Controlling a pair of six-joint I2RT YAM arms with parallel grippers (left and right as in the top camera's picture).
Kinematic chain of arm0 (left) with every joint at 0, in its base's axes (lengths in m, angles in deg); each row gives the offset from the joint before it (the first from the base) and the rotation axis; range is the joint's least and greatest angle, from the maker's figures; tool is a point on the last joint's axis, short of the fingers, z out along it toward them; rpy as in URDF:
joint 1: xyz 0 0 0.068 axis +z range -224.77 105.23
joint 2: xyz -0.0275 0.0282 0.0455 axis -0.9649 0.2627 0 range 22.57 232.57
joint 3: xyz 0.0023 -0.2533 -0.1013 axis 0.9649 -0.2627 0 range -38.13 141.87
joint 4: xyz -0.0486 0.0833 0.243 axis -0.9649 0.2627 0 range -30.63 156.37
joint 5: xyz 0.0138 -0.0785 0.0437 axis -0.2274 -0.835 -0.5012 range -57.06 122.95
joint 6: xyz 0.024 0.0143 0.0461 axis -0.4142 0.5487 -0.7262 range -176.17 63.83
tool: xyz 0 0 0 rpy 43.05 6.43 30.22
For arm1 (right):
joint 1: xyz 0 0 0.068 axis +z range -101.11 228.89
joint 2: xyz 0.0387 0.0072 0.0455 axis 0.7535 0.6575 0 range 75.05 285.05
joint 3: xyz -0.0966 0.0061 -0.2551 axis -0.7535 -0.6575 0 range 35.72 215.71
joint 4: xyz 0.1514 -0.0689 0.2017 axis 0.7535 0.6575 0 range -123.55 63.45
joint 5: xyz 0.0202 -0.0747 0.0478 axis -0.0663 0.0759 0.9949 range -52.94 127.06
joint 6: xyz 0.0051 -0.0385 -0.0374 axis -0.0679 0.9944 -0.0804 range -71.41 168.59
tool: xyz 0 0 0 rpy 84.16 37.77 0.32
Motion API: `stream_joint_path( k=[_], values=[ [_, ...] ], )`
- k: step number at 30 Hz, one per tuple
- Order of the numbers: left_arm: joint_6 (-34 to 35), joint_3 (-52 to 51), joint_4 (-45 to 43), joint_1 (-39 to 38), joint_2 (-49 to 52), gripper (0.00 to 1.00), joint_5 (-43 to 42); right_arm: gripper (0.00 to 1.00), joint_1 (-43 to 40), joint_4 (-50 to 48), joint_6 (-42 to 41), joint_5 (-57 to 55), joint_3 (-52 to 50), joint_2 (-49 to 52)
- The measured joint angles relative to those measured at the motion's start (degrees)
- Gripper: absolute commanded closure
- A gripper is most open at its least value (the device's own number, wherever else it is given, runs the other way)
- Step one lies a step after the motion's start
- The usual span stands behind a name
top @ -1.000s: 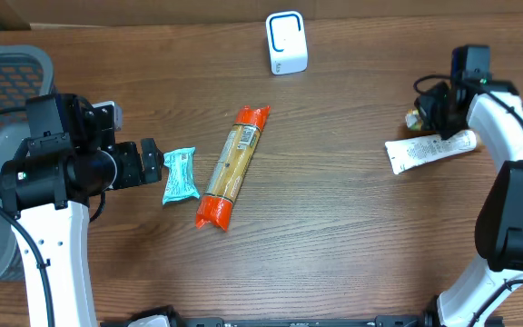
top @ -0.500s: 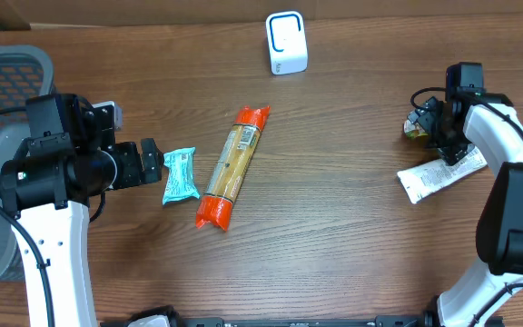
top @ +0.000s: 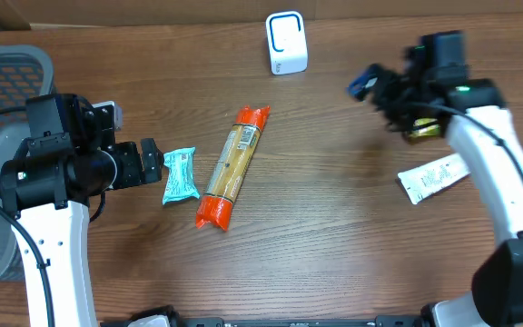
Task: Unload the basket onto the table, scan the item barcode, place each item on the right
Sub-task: 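Reach the right gripper to the red-capped snack roll and grasp it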
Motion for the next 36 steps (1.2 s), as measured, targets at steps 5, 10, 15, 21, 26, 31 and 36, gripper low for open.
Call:
stream_joint_path(
  k=[5, 10, 15, 21, 26, 31, 36],
  values=[
    [0.00, 0.00, 0.00, 0.00, 0.00, 0.00, -0.02, 0.00, 10.86, -4.33, -1.31, 2.95, -1.22, 5.05],
    [0.00, 0.00, 0.00, 0.00, 0.00, 0.00, 0.00, 0.00, 19.76, -12.31, -4.33, 3.39, -1.70, 11.61],
    [0.00, 0.00, 0.02, 0.00, 0.00, 0.00, -0.02, 0.00, 25.75, -18.56, -9.05, 0.83, -1.79, 17.16],
    [0.00, 0.00, 0.00, 0.00, 0.00, 0.00, -0.02, 0.00, 29.33, -24.52, -12.46, 0.11, -1.86, 22.08],
    [0.00, 0.00, 0.00, 0.00, 0.00, 0.00, 0.00, 0.02, 30.93, -28.06, -15.69, -0.74, -1.84, 24.37],
    [0.00, 0.00, 0.00, 0.00, 0.02, 0.00, 0.00, 0.21, 32.28, -29.00, -19.17, -4.90, -1.81, 24.85],
    [0.00, 0.00, 0.00, 0.00, 0.00, 0.01, -0.02, 0.53, 33.70, -29.70, -20.90, -8.41, -1.49, 26.12]
  ],
)
